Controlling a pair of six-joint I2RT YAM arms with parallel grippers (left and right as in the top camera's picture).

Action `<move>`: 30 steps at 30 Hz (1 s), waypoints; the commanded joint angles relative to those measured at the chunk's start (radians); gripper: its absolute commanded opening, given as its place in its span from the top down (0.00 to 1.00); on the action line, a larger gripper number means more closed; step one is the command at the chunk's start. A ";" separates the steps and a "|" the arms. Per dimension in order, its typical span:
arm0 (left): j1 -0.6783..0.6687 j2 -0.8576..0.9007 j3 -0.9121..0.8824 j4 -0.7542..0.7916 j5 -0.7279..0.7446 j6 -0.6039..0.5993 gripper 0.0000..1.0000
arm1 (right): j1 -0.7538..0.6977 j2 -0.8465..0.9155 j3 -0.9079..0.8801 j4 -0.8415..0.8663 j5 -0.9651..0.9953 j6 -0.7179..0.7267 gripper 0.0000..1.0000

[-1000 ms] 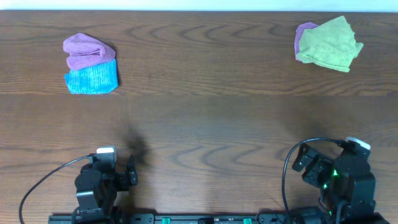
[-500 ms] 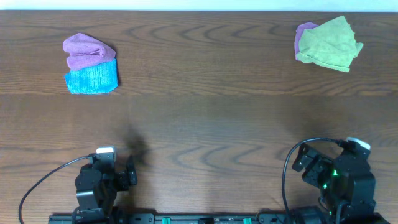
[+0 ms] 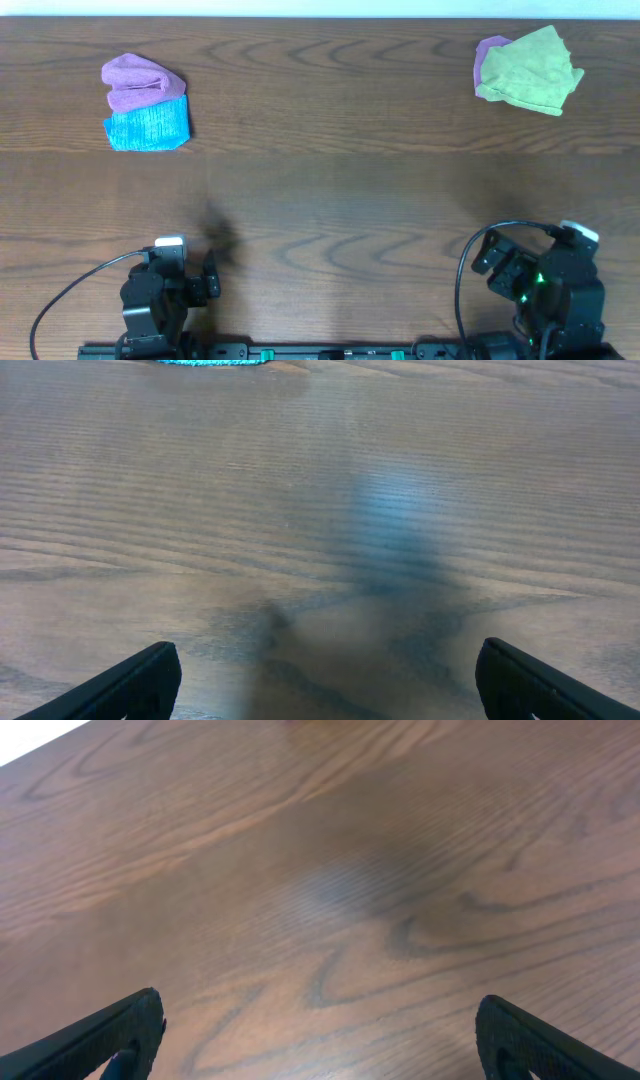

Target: Fold the cloth

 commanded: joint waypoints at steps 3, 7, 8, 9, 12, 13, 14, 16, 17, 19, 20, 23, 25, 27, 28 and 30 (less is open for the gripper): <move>-0.005 -0.007 -0.022 -0.007 -0.014 0.006 0.05 | -0.020 -0.103 -0.139 0.087 -0.014 -0.156 0.01; -0.005 -0.007 -0.022 -0.007 -0.014 0.007 0.04 | -0.041 -0.211 -0.285 0.195 -0.093 -0.301 0.01; -0.005 -0.007 -0.022 -0.007 -0.014 0.007 0.05 | -0.045 -0.228 -0.309 0.212 -0.108 -0.331 0.01; -0.005 -0.007 -0.022 -0.007 -0.014 0.007 0.05 | -0.052 -0.248 -0.340 0.233 -0.131 -0.369 0.01; -0.005 -0.007 -0.022 -0.007 -0.014 0.006 0.05 | -0.072 -0.290 -0.402 0.264 -0.187 -0.449 0.01; -0.005 -0.007 -0.022 -0.007 -0.014 0.007 0.04 | -0.074 -0.297 -0.414 0.269 -0.191 -0.456 0.01; -0.005 -0.007 -0.022 -0.007 -0.014 0.007 0.05 | -0.079 -0.307 -0.433 0.277 -0.200 -0.464 0.01; -0.005 -0.007 -0.022 -0.007 -0.014 0.007 0.05 | -0.085 -0.324 -0.463 0.287 -0.213 -0.475 0.01; -0.005 -0.007 -0.022 -0.007 -0.015 0.007 0.04 | -0.085 -0.336 -0.479 0.288 -0.216 -0.474 0.01; -0.005 -0.007 -0.022 -0.007 -0.014 0.007 0.04 | -0.085 -0.356 -0.503 0.291 -0.216 -0.474 0.01; -0.005 -0.007 -0.022 -0.007 -0.014 0.007 0.05 | -0.085 -0.371 -0.520 0.297 -0.222 -0.474 0.01; -0.005 -0.007 -0.022 -0.007 -0.014 0.007 0.05 | -0.085 -0.404 -0.554 0.301 -0.238 -0.474 0.01; -0.005 -0.007 -0.022 -0.007 -0.014 0.006 0.05 | -0.085 -0.423 -0.574 0.302 -0.242 -0.474 0.01; -0.005 -0.006 -0.022 -0.007 -0.014 0.006 0.04 | -0.085 -0.434 -0.591 0.307 -0.245 -0.474 0.01; -0.005 -0.007 -0.022 -0.007 -0.014 0.007 0.05 | -0.085 -0.438 -0.602 0.309 -0.246 -0.474 0.01; -0.005 -0.007 -0.022 -0.007 -0.014 0.006 0.05 | -0.085 -0.443 -0.621 0.309 -0.249 -0.474 0.01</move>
